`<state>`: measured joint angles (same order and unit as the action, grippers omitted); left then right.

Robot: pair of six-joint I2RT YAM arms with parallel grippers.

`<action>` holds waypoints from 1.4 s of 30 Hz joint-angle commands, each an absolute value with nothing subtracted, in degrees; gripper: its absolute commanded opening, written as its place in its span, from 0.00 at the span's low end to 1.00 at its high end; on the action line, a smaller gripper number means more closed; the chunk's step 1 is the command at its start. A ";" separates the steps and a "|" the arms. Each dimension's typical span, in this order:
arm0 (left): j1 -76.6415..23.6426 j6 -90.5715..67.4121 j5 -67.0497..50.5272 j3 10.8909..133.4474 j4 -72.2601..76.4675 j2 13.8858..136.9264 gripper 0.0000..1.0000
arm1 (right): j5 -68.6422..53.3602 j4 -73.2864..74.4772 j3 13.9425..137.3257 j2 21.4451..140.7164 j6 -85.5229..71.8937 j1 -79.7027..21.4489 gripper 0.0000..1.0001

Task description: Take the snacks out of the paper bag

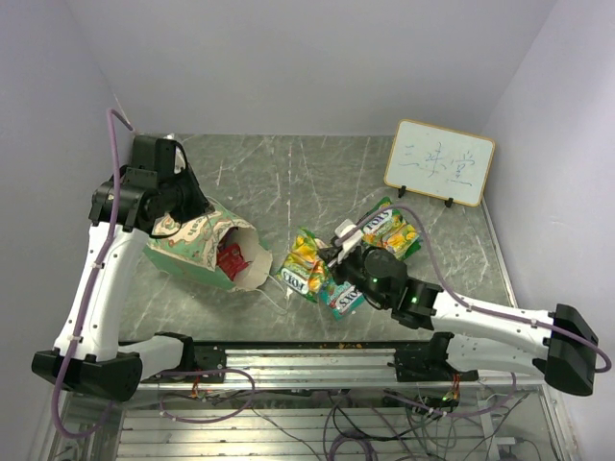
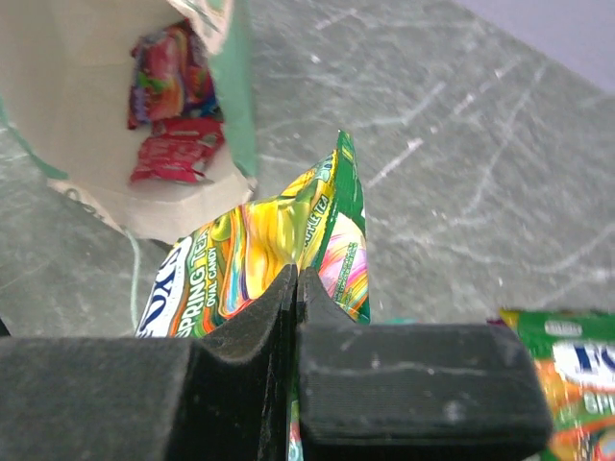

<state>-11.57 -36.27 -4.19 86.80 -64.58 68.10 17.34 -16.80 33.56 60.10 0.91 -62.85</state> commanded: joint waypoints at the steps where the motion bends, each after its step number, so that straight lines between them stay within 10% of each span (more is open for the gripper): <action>1: -11.16 -35.36 -3.15 86.24 -62.74 67.05 0.07 | 22.33 -11.42 29.50 54.82 -10.11 -59.72 0.00; 37: -11.07 -30.25 -10.67 78.74 -62.22 56.86 0.07 | 16.08 -10.52 12.41 46.90 -24.11 -47.75 0.00; 42: -11.07 -30.06 -10.96 78.94 -62.24 56.87 0.07 | 18.23 -5.50 15.51 47.55 -26.48 -47.76 0.14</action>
